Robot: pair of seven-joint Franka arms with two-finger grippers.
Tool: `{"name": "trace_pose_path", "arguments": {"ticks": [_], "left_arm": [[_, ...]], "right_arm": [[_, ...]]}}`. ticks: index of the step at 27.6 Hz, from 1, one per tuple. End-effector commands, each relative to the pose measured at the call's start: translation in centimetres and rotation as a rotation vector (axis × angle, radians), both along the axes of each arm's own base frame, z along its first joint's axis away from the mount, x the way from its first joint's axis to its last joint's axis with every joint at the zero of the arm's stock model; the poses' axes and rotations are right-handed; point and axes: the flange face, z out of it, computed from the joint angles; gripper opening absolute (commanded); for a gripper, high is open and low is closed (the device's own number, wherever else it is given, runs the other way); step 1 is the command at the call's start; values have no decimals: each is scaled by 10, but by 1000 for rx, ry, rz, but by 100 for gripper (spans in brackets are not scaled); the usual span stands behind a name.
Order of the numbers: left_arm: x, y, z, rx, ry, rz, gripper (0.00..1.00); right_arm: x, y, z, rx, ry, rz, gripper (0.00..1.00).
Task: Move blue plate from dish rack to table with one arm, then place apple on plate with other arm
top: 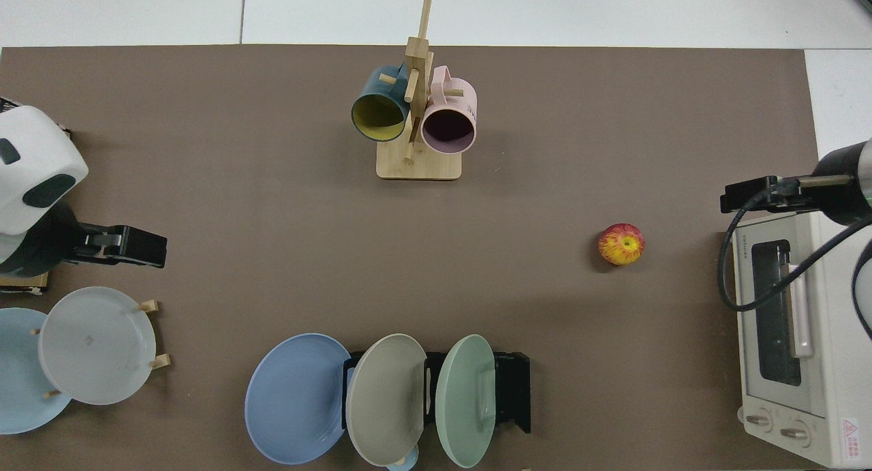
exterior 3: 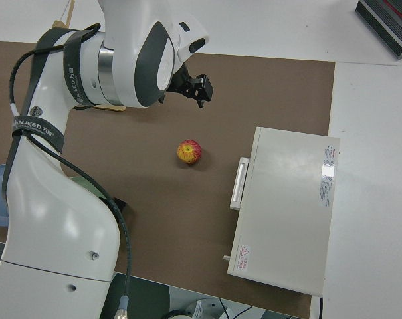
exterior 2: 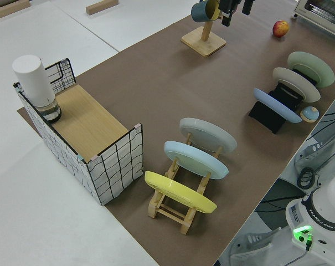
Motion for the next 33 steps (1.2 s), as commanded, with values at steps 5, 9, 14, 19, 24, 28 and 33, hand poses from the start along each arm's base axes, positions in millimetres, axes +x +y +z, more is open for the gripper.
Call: {"name": "trace_pose_path", "arguments": {"ticks": [5, 9, 14, 19, 24, 28, 33], "left_arm": [[-5, 3, -2, -20, -13, -34, 100], [-5, 2, -2, -20, -13, -37, 100], [-5, 3, -2, -19, -13, -32, 100], [-5, 2, -3, -21, -12, -35, 100], [-5, 0, -2, -21, -13, -42, 100], [-5, 1, -2, -21, -10, -37, 100], [-6, 0, 0, -18, -7, -25, 100]], "right_arm": [[-4, 1, -1, 4, -17, 27, 100], [-5, 3, -1, 3, -17, 33, 100], [-6, 7, -5, 5, -6, 41, 100], [-5, 23, -10, 4, 0, 59, 100], [2, 38, -15, 5, -22, 69, 100], [6, 49, -25, 6, -9, 51, 100], [12, 50, -50, 5, 8, 31, 100]]}}
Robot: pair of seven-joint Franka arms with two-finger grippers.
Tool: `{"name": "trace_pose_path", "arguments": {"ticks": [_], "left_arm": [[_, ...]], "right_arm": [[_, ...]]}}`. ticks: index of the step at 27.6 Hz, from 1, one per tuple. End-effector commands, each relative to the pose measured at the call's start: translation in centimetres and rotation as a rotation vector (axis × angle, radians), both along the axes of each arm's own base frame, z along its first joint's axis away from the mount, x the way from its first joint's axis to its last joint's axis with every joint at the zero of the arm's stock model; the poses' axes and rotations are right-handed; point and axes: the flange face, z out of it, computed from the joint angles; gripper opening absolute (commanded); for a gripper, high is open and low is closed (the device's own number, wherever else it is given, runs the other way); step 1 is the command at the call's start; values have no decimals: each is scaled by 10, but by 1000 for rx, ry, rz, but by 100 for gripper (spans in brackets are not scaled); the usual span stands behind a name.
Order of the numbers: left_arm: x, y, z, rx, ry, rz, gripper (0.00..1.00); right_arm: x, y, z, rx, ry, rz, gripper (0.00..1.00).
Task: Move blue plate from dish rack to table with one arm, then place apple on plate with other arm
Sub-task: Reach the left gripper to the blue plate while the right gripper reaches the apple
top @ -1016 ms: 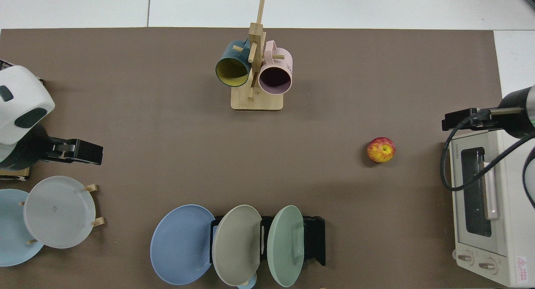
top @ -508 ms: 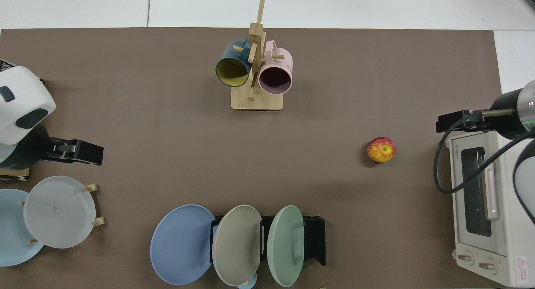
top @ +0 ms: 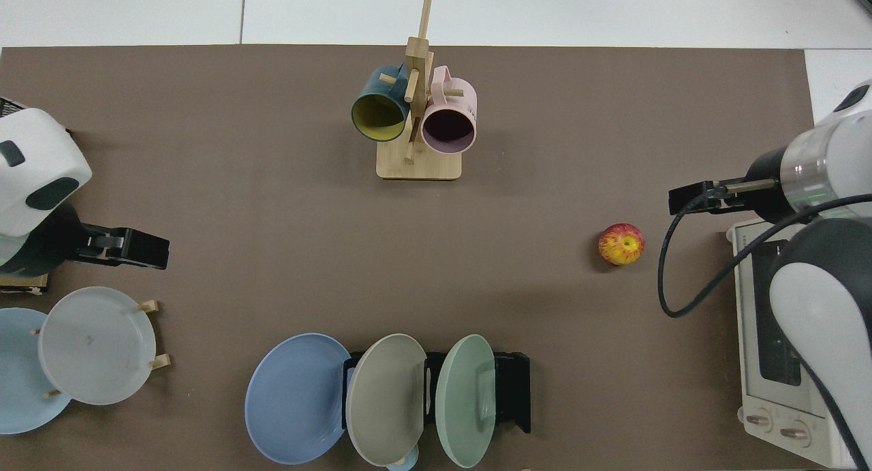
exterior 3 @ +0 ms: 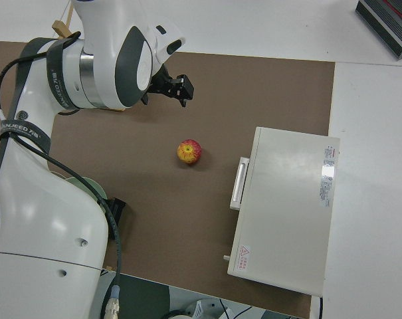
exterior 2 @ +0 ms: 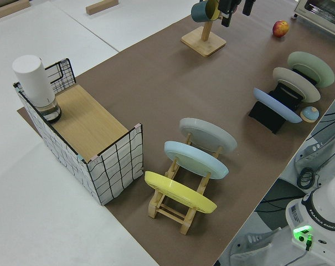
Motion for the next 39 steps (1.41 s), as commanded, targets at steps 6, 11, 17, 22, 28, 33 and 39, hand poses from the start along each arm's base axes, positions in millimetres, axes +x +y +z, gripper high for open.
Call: {"name": "trace_pose_path", "arguments": {"ticks": [6, 11, 17, 22, 28, 33, 39], "left_arm": [[-8, 2, 6, -11, -16, 4, 100], [-9, 2, 6, -10, -12, 4, 100], [-10, 3, 4, -10, -9, -5, 100], [-21, -3, -16, -4, 20, -20, 100], [-45, -8, -45, 9, 47, -28, 100], [-63, -14, -84, -37, 84, -22, 100], [-79, -24, -134, -54, 151, -37, 100]], "right_arm": [[2, 0, -75, 5, 7, -36, 100], [1, -1, -106, 3, -10, -29, 100], [-4, -3, -144, 3, -9, -30, 100], [-7, -3, -170, 0, 5, -31, 100], [-9, -5, -209, 2, -18, -34, 100], [-7, -6, -226, 1, 0, -34, 100], [-7, -8, -259, 2, 4, -41, 100]]}}
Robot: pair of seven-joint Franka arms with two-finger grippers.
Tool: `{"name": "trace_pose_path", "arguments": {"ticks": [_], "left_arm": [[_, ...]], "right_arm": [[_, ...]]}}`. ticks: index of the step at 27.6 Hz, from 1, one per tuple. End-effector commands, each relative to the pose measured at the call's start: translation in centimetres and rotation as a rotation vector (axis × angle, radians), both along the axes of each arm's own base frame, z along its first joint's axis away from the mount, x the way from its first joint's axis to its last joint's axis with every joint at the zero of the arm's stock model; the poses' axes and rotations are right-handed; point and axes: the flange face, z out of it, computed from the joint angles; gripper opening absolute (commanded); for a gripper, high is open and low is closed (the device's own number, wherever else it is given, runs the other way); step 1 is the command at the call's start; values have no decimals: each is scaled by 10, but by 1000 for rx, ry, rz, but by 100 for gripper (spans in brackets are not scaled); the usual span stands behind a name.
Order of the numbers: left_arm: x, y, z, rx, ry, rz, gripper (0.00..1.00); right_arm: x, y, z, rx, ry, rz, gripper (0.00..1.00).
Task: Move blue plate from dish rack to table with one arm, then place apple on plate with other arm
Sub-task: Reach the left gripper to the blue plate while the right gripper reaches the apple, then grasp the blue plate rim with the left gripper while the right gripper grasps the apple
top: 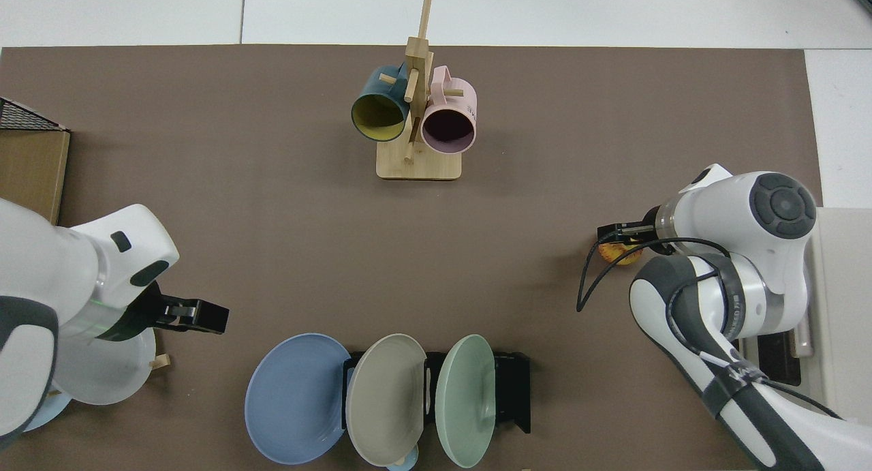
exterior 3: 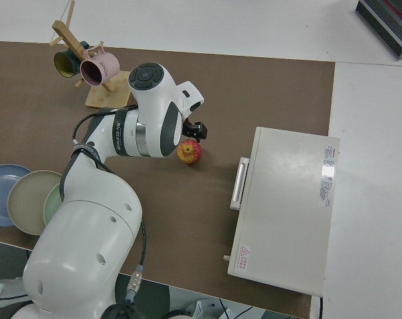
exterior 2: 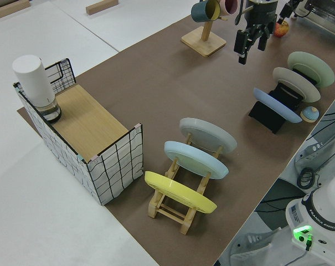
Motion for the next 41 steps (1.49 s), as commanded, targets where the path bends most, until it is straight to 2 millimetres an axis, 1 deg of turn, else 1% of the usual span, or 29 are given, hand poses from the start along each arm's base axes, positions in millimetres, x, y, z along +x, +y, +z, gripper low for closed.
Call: {"name": "trace_pose_path", "arguments": {"ticks": [1, 3, 6, 8, 11, 12, 13, 14, 16, 17, 19, 21, 22, 25, 29, 32, 35, 38, 41], "left_arm": [[-26, -5, -42, -18, 17, -30, 100], [-34, -12, -59, -37, 24, -38, 100], [-46, -14, -79, -54, 38, -28, 100], [-56, -18, -88, -61, 50, -36, 100], [-68, -21, -100, -61, 74, -56, 100], [-70, -22, -106, -66, 86, -54, 100], [-73, -22, -111, -74, 96, -48, 100], [-76, -22, -117, -79, 106, -43, 100], [-83, -26, -126, -80, 108, -47, 100], [-84, -28, -128, -78, 105, -51, 100], [-87, -33, -131, -84, 105, -54, 100], [-89, -35, -134, -92, 114, -53, 100], [-90, -35, -136, -92, 116, -52, 100], [-92, -42, -136, -84, 119, -59, 100], [-95, -51, -137, -88, 122, -64, 100], [-97, -58, -137, -81, 121, -74, 100], [-98, -65, -137, -74, 118, -89, 98], [-101, -72, -137, -64, 118, -101, 88], [-103, -77, -136, -54, 115, -90, 77]], "right_arm": [[-1, -4, -29, 2, -5, -19, 100], [0, -5, -36, 2, 1, -19, 100], [-1, -5, -46, 1, 16, -25, 100], [0, -6, -52, 2, 19, -28, 100], [1, -6, -54, 2, 16, -22, 100], [1, -5, -54, 2, 16, -22, 97], [1, -5, -54, 2, 16, -22, 89], [0, -5, -55, 2, 19, -22, 76], [1, -4, -54, 2, 18, -25, 46], [1, -4, -54, 2, 18, -25, 35], [0, -4, -54, 2, 21, -27, 19], [0, -3, -54, 2, 23, -31, 8], [1, -3, -54, 2, 23, -31, 6], [2, -5, -52, 2, 21, -33, 5], [4, -5, -41, 0, 16, -22, 3], [7, -5, -21, -6, 22, -19, 2], [14, -8, 6, -7, 5, -22, 2], [17, -8, 29, -9, 0, -20, 1], [19, -12, 53, -26, -8, 10, 1]]}}
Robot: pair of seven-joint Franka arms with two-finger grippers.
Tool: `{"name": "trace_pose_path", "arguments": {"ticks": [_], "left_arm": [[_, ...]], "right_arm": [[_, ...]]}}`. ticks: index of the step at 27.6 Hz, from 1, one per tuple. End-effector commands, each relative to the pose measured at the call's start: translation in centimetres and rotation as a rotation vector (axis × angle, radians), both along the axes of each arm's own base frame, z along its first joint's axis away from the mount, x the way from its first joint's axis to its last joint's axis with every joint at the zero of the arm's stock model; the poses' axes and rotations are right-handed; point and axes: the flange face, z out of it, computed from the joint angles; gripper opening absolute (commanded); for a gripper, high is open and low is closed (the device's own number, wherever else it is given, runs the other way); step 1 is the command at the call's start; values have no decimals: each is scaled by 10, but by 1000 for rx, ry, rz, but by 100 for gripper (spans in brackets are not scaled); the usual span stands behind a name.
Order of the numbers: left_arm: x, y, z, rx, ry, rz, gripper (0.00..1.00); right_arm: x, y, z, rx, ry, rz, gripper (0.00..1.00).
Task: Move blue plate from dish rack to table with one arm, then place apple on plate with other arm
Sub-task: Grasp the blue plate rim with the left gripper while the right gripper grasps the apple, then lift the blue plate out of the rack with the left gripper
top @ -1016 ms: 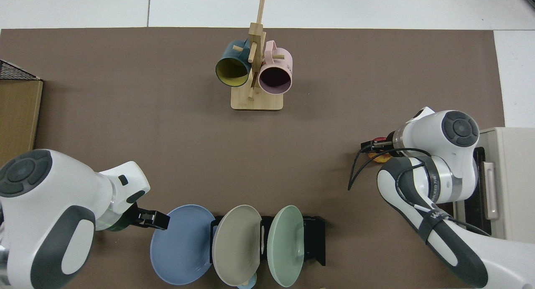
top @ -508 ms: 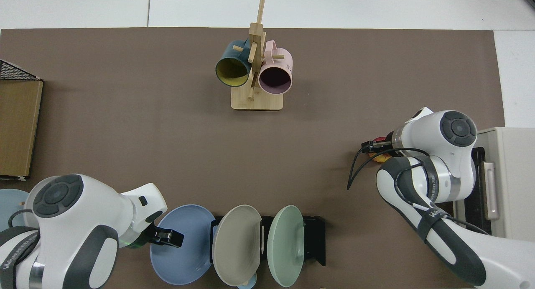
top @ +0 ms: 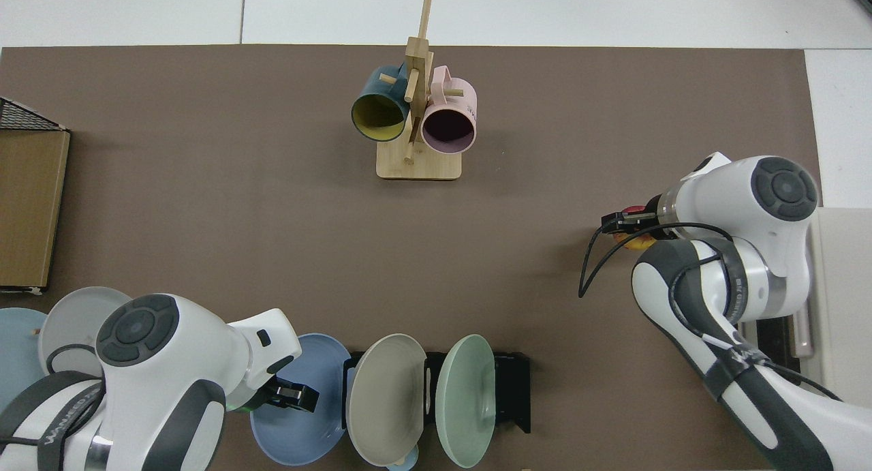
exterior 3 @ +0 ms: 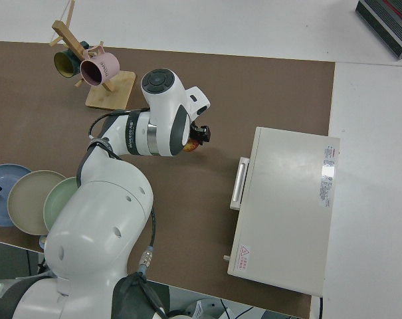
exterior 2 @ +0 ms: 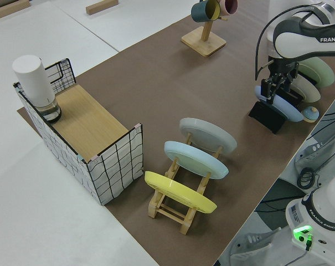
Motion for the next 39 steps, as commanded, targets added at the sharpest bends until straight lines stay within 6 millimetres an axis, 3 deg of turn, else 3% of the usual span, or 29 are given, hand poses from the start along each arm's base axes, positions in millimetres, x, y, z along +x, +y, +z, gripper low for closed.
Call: {"name": "trace_pose_path", "arguments": {"ticks": [1, 8, 14, 16, 18, 27, 34, 39], "left_arm": [[-10, -10, 3, 6, -29, 17, 73], [-10, -14, 4, 17, -29, 3, 51], [-3, -9, 15, 58, -55, -7, 39], [-1, -8, 19, 74, -69, -16, 29], [2, -6, 23, 105, -85, -16, 1], [4, -3, 31, 166, -88, -53, 0], [5, -4, 46, 185, -77, -59, 0], [10, -7, 76, 187, -79, -42, 0]], "right_arm": [[2, -8, 51, -27, -12, 27, 1], [-4, -9, 105, -32, -2, 29, 1], [-23, -10, 143, -36, -5, 38, 1], [-29, -10, 153, -38, -5, 49, 1], [-32, -10, 164, -38, -2, 48, 1], [-34, -11, 165, -30, 11, 32, 1], [-38, 19, 168, -27, 6, 1, 1], [-43, 48, 169, -28, 5, -28, 1]]}}
